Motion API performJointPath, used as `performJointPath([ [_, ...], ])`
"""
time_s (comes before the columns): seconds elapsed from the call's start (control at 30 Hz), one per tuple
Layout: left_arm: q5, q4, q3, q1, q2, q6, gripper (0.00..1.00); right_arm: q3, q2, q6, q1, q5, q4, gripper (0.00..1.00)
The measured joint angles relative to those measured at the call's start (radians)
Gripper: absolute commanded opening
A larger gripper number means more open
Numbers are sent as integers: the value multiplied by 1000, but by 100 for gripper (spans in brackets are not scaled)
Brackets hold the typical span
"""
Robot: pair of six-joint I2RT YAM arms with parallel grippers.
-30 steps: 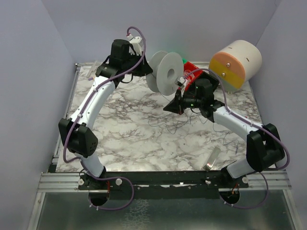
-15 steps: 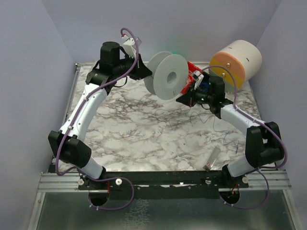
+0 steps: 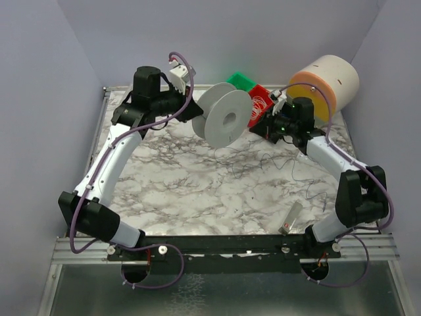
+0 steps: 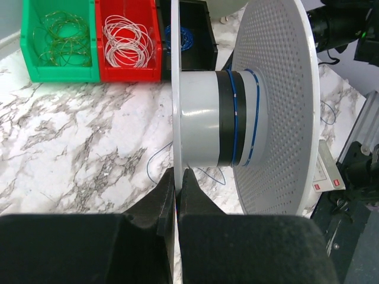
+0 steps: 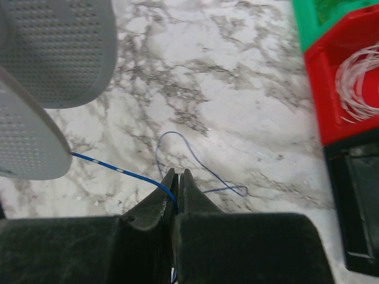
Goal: Wrap the cables
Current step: Wrap the cable around the cable reel.
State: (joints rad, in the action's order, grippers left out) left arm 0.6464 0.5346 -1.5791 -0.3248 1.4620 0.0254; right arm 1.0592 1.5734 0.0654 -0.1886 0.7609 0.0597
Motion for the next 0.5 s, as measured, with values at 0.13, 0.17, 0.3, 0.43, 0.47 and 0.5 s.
performJointPath([
  [0.13, -2, 3, 14, -5, -5, -32, 0, -19, -58, -13, 0, -170, 3, 1],
  [0.17, -5, 6, 20, -12, -5, -40, 0, -19, -71, -15, 0, -205, 8, 1],
  [0.3, -51, 34, 27, -59, -5, -85, 0, 24, -91, -46, 0, -253, -20, 1],
  [0.43, -137, 48, 27, -133, -5, -158, 0, 172, -71, -95, 1, -225, -174, 0],
  [0.47, -150, 50, 27, -149, -5, -166, 0, 223, -58, -112, 1, -210, -224, 1],
  [0.5, -185, 55, 27, -174, -5, -186, 0, 277, -43, -129, 2, -192, -275, 1],
])
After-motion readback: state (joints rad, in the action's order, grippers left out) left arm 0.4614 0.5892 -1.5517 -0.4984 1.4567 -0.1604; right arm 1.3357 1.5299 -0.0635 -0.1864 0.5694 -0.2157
